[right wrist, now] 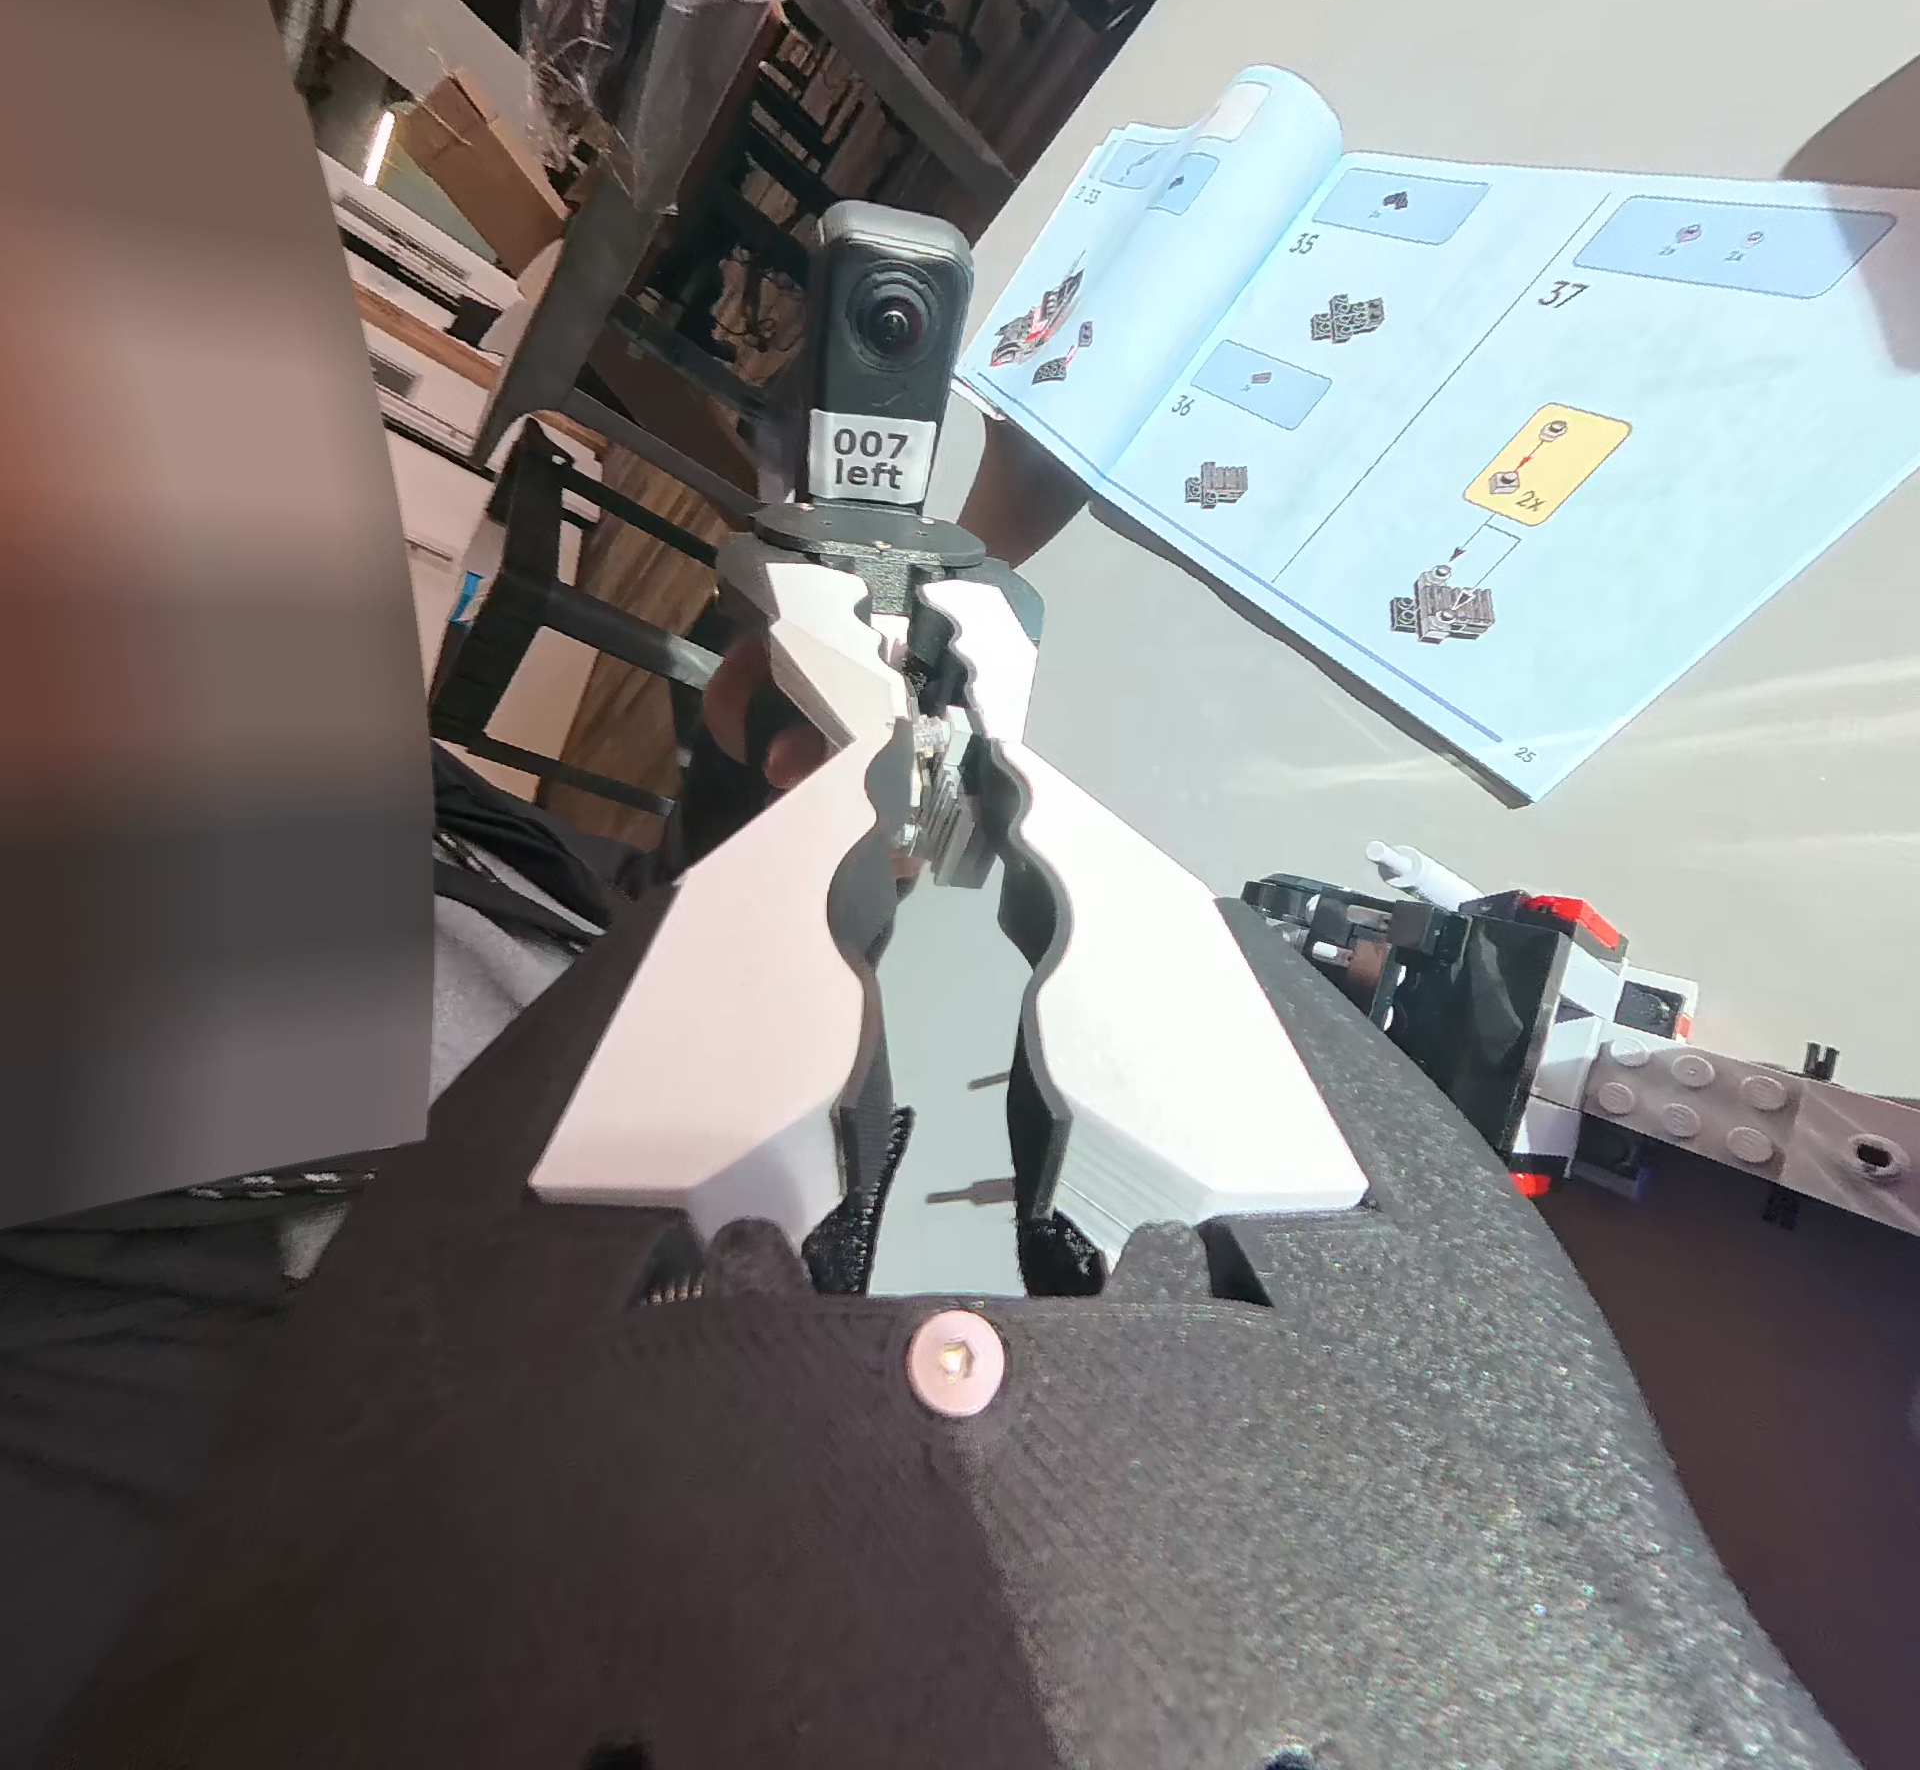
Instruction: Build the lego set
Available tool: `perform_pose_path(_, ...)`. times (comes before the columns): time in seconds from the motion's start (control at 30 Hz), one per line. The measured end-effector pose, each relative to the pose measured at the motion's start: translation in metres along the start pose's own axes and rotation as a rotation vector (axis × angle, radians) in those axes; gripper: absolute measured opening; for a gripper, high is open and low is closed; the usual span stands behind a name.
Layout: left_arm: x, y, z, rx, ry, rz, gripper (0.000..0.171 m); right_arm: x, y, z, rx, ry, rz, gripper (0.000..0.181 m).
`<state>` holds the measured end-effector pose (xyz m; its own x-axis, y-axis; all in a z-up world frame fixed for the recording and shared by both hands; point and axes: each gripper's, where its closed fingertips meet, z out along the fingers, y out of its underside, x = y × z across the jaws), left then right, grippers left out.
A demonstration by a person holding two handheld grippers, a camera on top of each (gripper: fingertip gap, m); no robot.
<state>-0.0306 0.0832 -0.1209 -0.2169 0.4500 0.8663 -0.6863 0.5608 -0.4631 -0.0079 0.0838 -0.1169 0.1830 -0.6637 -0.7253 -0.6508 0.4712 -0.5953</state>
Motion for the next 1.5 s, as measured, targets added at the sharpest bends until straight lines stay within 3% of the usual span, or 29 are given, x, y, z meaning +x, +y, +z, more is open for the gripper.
perform_pose_path(0.63, 0.019, 0.006, 0.000, -0.027, 0.073, 0.120, 0.011, -0.019, 0.002, -0.004, 0.046, -0.137, 0.077, 0.013)
perform_pose_path(1.5, 0.025, 0.013, 0.002, -0.072, 0.040, 0.316, 0.011, -0.028, 0.007, -0.008, 0.084, -0.037, -0.028, 0.013)
